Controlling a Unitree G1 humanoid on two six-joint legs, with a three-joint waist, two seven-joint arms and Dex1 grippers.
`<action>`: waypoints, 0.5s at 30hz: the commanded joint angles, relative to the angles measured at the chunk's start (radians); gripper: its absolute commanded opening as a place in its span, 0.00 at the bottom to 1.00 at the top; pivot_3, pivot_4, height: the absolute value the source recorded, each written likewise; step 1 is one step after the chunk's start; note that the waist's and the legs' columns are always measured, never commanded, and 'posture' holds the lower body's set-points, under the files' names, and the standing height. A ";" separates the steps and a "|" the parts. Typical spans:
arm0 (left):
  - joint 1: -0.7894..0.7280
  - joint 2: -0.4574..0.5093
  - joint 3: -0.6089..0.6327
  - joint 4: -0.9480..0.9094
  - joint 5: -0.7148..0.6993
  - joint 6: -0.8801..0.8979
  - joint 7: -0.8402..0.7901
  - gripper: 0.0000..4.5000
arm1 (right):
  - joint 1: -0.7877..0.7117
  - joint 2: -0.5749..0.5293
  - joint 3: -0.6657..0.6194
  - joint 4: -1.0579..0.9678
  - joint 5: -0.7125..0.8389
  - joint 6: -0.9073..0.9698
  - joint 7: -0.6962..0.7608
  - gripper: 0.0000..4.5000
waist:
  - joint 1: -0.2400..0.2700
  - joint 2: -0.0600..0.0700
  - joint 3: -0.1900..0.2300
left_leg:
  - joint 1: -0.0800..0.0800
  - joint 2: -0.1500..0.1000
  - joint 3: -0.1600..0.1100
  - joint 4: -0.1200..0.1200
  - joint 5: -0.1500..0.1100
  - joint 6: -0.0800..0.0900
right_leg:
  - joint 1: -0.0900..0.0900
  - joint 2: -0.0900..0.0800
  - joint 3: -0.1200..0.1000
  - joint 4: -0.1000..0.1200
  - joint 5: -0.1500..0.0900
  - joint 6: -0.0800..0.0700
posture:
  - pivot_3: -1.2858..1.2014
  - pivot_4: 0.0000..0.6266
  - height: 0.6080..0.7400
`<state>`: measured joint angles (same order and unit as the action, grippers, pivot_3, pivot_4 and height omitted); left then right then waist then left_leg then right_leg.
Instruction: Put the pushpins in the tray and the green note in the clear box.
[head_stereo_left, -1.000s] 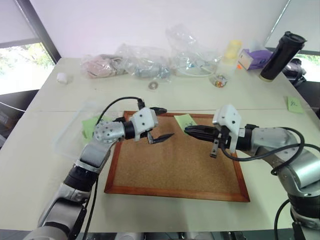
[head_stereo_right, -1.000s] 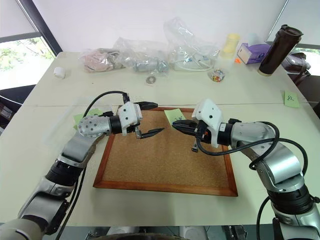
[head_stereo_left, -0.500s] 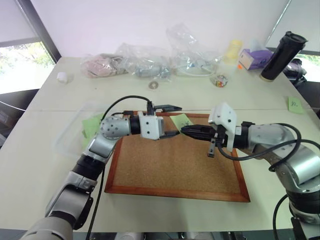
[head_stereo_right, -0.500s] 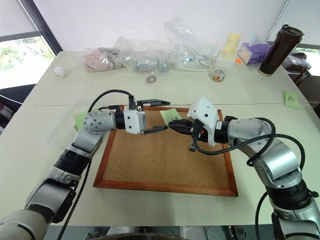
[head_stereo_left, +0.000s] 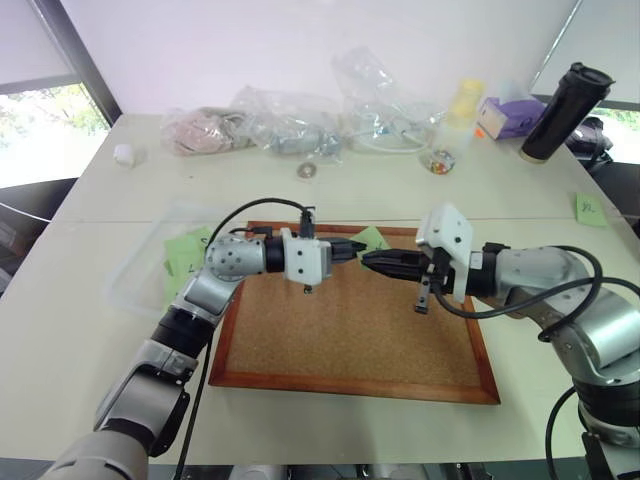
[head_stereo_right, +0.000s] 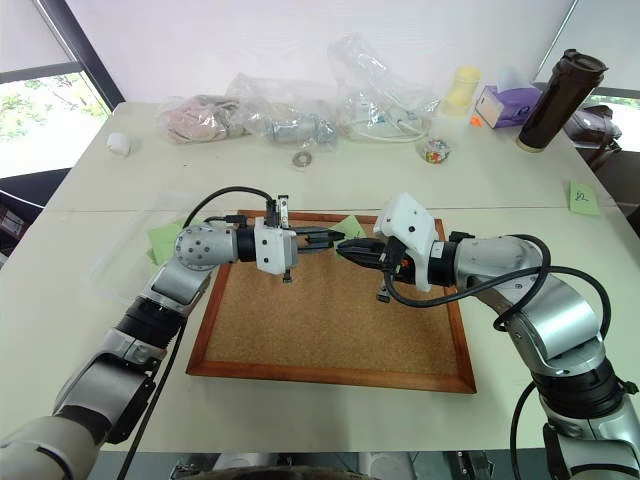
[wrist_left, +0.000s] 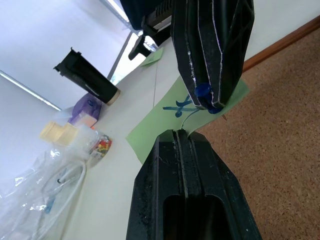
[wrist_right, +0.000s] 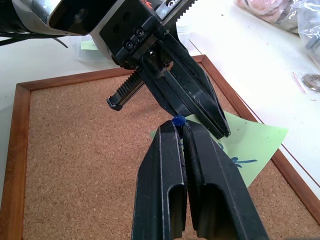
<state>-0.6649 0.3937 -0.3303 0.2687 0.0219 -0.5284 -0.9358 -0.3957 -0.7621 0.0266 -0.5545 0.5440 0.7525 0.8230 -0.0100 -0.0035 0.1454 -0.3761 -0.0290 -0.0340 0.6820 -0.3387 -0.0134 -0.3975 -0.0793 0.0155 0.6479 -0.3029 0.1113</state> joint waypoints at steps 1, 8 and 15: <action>-0.024 0.022 -0.010 0.003 0.029 -0.073 -0.014 0.01 | -0.043 -0.003 -0.056 -0.021 0.028 -0.001 -0.014 0.00 | 0.000 0.000 0.000 | 0.000 0.000 0.000 0.000 0.000 0.000 | 0.000 0.000 0.000 0.000 0.000 0.000 | 0.52 0.24 1.00; -0.028 0.050 -0.027 0.071 0.078 -0.173 -0.008 0.01 | -0.054 -0.027 -0.109 -0.022 0.061 0.019 -0.025 0.00 | 0.002 0.000 0.000 | 0.000 0.000 0.000 0.000 0.000 0.000 | 0.000 0.000 0.000 0.000 0.000 0.000 | 0.52 0.24 1.00; -0.018 0.063 -0.016 0.065 0.062 -0.164 -0.002 0.01 | 0.007 -0.063 -0.236 0.005 0.072 0.040 -0.057 0.00 | 0.003 0.000 0.000 | 0.000 0.000 0.000 0.000 0.000 0.000 | 0.000 0.000 0.000 0.001 0.000 0.000 | 0.52 0.24 1.00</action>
<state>-0.6764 0.4431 -0.3701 0.3593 0.1001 -0.6898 -0.9457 -0.4058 -0.8074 -0.1469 -0.5530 0.6127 0.7985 0.7764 -0.0070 -0.0036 0.1454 -0.3762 -0.0291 -0.0340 0.6821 -0.3389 -0.0133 -0.3975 -0.0794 0.0153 0.6486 -0.3029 0.1113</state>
